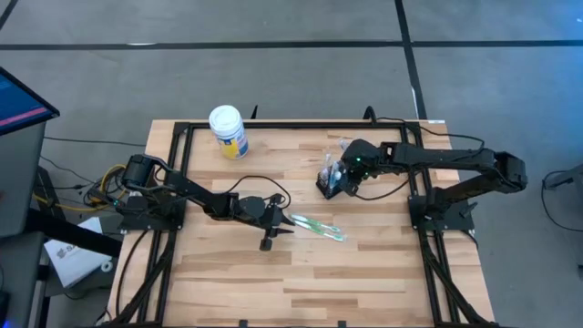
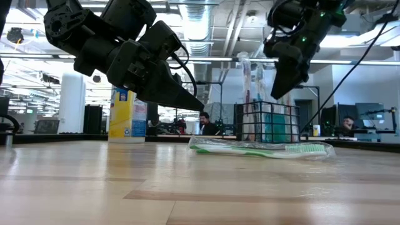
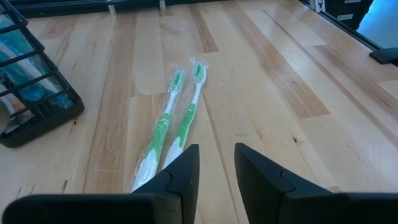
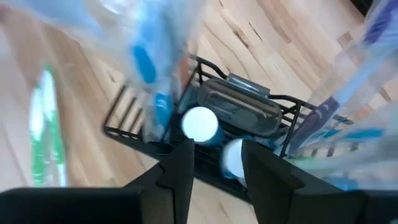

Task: Pick & Place toothbrushing station
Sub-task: Put the green toothbrush into the mesh organizer

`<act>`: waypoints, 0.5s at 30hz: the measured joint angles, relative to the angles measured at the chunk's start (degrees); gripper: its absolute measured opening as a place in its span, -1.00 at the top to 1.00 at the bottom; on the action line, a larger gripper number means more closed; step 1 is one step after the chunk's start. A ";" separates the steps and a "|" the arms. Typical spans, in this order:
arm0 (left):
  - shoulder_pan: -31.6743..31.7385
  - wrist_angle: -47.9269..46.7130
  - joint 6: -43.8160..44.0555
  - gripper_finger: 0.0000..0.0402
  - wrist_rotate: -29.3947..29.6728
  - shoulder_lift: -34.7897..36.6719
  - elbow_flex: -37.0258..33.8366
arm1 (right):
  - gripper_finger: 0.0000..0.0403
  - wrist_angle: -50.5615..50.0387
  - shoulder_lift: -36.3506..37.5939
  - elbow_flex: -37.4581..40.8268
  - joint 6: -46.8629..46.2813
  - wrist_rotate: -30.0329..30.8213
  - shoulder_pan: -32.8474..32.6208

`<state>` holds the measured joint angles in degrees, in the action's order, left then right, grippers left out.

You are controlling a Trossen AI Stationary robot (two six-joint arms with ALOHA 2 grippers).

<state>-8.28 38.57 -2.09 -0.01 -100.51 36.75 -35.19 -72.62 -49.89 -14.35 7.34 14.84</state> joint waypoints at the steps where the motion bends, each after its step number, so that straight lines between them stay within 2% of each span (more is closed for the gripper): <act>1: 0.00 0.00 0.00 0.53 0.00 0.00 0.00 | 0.39 -0.17 0.66 0.00 -0.31 0.01 -0.25; 15: -0.02 0.00 -0.52 0.53 0.02 0.00 0.00 | 0.39 -0.79 9.30 -0.02 -3.54 0.01 -5.99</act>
<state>-8.29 38.57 -2.61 0.01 -100.51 36.75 -35.99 -63.33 -49.91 -17.89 7.35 8.85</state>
